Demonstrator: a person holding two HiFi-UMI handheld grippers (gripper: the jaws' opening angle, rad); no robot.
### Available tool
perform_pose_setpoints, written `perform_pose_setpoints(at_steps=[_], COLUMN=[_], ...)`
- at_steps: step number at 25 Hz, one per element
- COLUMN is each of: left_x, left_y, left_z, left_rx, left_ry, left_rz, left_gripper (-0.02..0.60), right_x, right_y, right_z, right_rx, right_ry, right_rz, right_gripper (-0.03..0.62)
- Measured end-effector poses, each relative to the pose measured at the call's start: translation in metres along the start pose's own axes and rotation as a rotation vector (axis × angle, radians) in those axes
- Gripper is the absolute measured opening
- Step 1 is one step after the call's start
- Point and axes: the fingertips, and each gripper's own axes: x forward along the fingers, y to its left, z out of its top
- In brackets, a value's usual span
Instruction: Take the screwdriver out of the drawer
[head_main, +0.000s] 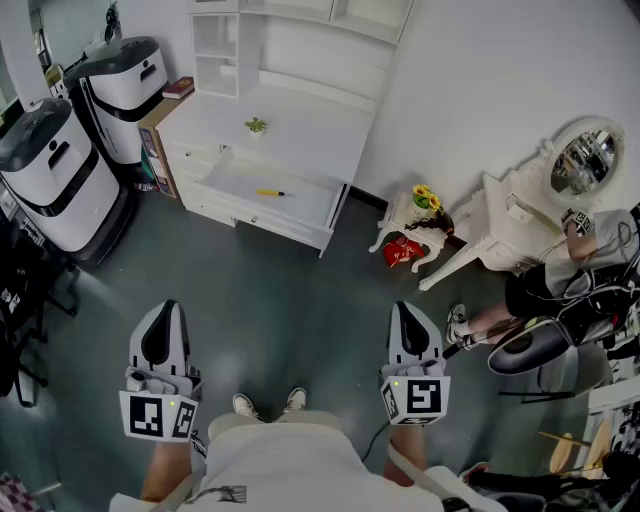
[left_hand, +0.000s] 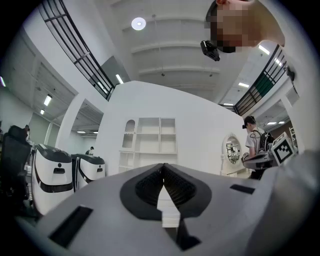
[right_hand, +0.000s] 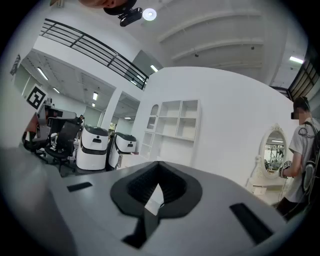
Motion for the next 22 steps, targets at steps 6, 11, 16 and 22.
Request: perform_pose_setpoints(at_steps=[6, 11, 16, 22], left_x=[-0.013, -0.018, -0.021, -0.012], left_y=[-0.015, -0.011, -0.001, 0.007], left_z=[0.009, 0.009, 0.003, -0.004], left_rx=[0.005, -0.022, -0.032, -0.032], left_ry=[-0.019, -0.025, -0.010, 0.005], left_rz=[-0.012, -0.024, -0.003, 0.033], left_gripper=[0.015, 0.015, 0.015, 0.016], right_x=[-0.019, -0.028, -0.020, 0.001], right_y=[-0.003, 0.010, 0.008, 0.001], right_z=[0.006, 0.013, 0.022, 0.031], right_rx=[-0.004, 0.020, 0.001, -0.003], right_ry=[-0.028, -0.045, -0.077, -0.130], right_rz=[-0.004, 0.026, 0.065, 0.152], right_gripper=[0.008, 0.008, 0.120, 0.340])
